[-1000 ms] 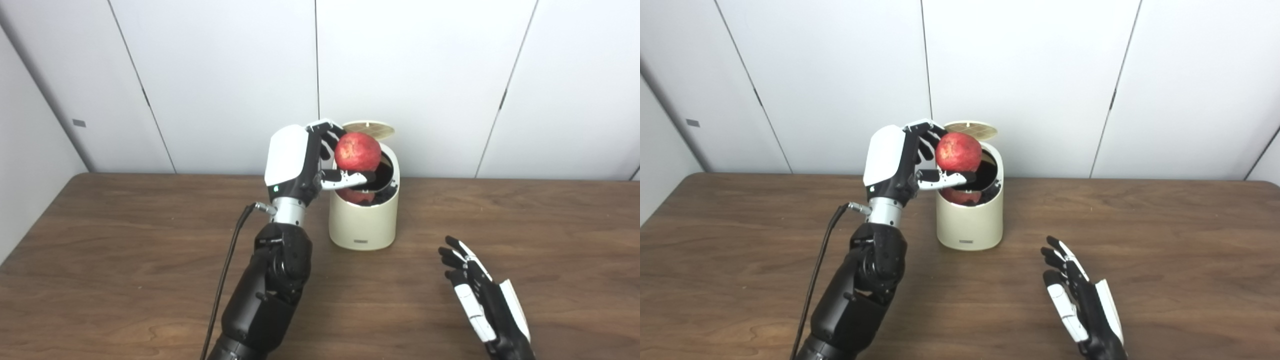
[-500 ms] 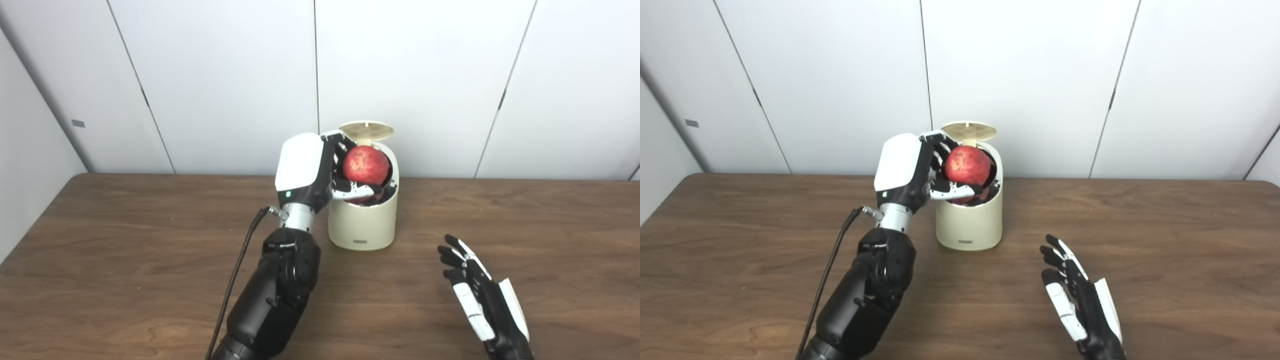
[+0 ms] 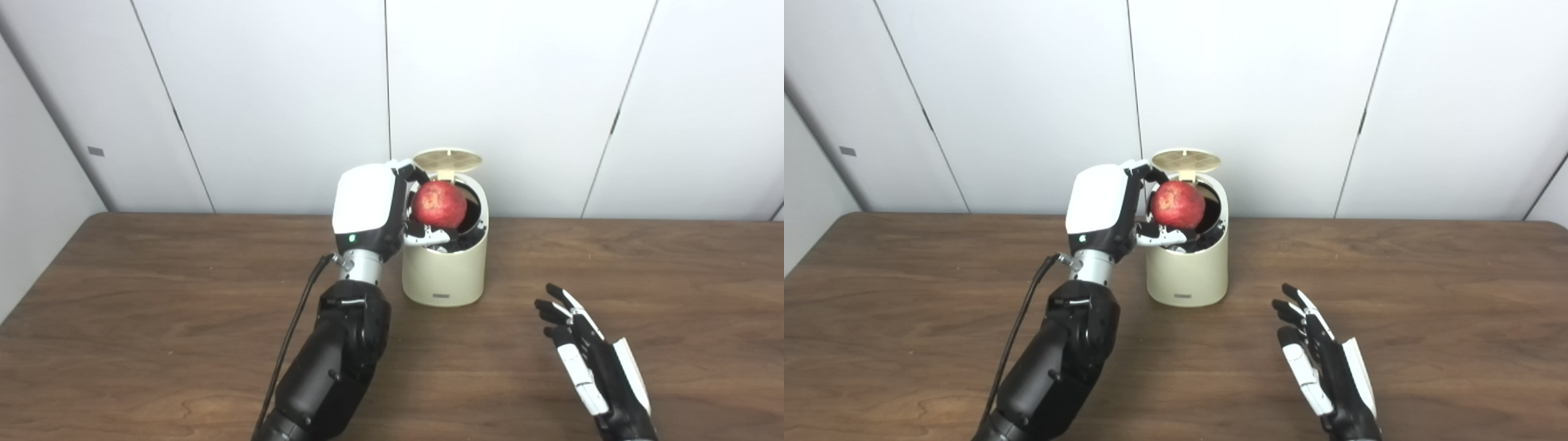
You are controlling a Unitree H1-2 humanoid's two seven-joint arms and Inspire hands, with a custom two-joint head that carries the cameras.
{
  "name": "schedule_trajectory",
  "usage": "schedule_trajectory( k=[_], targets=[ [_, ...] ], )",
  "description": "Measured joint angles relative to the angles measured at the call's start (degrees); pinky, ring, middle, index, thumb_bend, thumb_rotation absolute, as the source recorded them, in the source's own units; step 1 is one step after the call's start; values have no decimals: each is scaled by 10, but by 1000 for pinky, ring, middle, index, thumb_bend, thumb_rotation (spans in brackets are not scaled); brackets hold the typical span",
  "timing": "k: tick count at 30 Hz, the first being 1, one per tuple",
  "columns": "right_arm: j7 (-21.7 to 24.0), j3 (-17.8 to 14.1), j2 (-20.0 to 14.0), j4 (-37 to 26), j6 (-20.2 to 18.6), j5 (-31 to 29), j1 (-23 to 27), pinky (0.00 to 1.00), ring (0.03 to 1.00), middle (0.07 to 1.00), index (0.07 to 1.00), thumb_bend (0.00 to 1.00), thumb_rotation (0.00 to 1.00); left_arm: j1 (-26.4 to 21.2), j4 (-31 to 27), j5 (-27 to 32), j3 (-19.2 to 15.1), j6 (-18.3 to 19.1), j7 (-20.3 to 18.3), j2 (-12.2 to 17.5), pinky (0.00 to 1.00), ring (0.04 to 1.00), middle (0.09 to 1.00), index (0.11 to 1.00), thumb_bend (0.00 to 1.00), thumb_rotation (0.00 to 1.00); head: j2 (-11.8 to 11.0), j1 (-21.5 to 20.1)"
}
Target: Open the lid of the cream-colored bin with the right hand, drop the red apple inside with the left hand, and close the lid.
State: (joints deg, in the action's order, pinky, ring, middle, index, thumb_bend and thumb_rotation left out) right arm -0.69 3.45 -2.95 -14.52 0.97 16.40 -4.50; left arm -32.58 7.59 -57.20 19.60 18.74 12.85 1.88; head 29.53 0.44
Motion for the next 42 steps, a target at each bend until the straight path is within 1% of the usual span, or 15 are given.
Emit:
schedule_trajectory(
  k=[6,16,17,18,19,20,21,23,25,26,30,32,35,39,42],
  targets=[
    [0,0,0,-2,-4,1,0,778,829,818,863,470,959,-1,-4,-1,-1,19,-18,0,587,658,686,658,927,9,0,0],
    [0,5,-1,-2,-5,10,0,758,805,795,841,450,956,-3,-4,0,-1,24,-25,0,596,661,692,663,927,10,1,-3],
    [0,5,-1,-2,-5,10,0,746,801,794,841,454,960,-3,-4,1,-1,23,-25,0,546,606,645,616,915,3,1,-4],
    [0,5,-1,-2,-5,10,0,742,800,794,841,455,961,-3,-4,6,-2,20,-23,0,525,587,629,601,907,1,1,-4],
    [0,5,-1,-2,-5,10,0,738,799,794,841,456,955,-3,-4,14,-4,16,-22,-1,447,493,564,552,708,0,0,-4],
    [0,5,-1,-2,-5,10,0,738,799,794,841,456,955,-3,-4,22,-8,7,-19,-2,447,493,564,552,708,0,0,-4],
    [0,5,-1,-2,-5,10,0,734,798,793,841,455,951,-3,-4,33,-13,0,-15,-3,399,439,526,525,586,0,0,-4],
    [0,4,-1,-2,-5,9,0,730,795,794,843,454,952,-2,-4,55,-22,-15,-4,-8,373,404,490,508,519,0,0,-4],
    [0,4,-2,-2,-5,9,0,728,795,795,845,459,960,1,-3,76,-38,-31,12,-14,363,390,472,507,504,0,0,-4],
    [0,3,-2,-2,-5,9,0,730,797,797,847,465,963,2,-2,88,-43,-41,21,-14,349,408,489,508,487,0,0,-4],
    [0,3,-3,-2,-5,9,0,732,797,801,854,463,978,7,-2,128,-66,-67,35,-17,373,426,513,485,477,0,-2,-1],
    [0,2,-4,-2,-5,9,0,728,795,802,856,462,986,7,-3,149,-78,-74,45,-20,374,431,519,473,477,0,-2,0],
    [0,1,-6,-1,-5,8,0,729,796,802,858,468,988,11,-23,195,-112,-77,50,-41,384,429,516,468,477,0,-3,1],
    [0,-1,-10,-1,-5,3,0,739,797,799,855,468,983,14,-45,218,-125,-78,56,-61,377,423,511,475,478,0,-3,3],
    [0,-1,-12,0,-5,1,0,743,801,805,859,469,995,20,-58,235,-135,-79,56,-68,337,429,518,494,475,0,-3,4]
  ],
)
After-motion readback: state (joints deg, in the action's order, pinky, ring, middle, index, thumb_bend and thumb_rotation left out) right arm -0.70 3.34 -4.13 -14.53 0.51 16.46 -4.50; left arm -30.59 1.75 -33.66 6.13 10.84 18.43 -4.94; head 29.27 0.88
